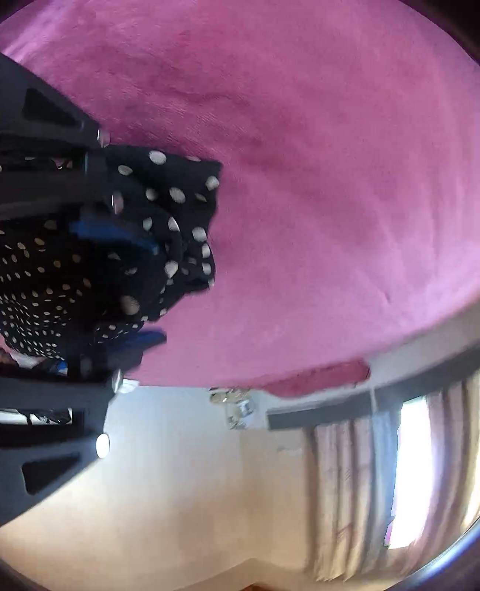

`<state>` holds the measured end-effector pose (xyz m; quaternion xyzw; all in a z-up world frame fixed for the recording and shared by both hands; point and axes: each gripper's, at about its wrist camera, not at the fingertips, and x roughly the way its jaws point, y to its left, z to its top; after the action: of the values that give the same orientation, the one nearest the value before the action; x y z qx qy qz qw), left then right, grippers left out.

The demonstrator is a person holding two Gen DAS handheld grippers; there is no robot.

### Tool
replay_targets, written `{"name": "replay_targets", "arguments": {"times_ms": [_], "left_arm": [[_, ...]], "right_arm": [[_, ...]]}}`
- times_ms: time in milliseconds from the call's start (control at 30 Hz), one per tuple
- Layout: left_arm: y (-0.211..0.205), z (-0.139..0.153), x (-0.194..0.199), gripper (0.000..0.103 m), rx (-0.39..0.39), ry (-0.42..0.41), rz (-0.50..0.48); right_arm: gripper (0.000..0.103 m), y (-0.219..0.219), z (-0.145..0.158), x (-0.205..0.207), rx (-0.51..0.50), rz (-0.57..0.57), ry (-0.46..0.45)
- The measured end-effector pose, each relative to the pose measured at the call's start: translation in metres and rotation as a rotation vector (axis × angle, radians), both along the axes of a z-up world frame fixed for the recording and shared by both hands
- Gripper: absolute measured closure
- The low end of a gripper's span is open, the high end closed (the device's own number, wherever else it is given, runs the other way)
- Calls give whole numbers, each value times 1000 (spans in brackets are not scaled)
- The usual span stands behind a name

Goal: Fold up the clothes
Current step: 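Lift the hem with both grippers and fold it over the dress body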

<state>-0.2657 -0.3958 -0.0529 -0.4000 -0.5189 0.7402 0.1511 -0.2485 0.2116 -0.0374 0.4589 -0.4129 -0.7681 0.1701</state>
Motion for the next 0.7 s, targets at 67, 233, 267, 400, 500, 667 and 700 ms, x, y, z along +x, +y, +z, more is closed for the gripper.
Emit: {"name": "replay_targets", "arguments": {"times_ms": [67, 233, 267, 400, 500, 667, 700], "left_arm": [[-10, 10, 4, 3, 39, 73, 36], [-36, 39, 14, 0, -2, 145, 138], [-28, 47, 19, 0, -48, 154, 103], [42, 63, 37, 0, -389, 165, -155], [118, 55, 45, 1, -704, 165, -414], [185, 26, 39, 3, -853, 137, -582], [191, 24, 34, 3, -859, 138, -577]], "right_arm": [[33, 11, 8, 8, -7, -21, 50], [23, 29, 32, 31, -62, -51, 164], [23, 21, 41, 37, -23, 1, 196], [23, -59, 57, 72, 297, 357, 317], [23, -105, 44, 89, 401, 518, 341], [23, -156, 25, 84, 397, 614, 324], [23, -162, 25, 80, 397, 612, 330]]}}
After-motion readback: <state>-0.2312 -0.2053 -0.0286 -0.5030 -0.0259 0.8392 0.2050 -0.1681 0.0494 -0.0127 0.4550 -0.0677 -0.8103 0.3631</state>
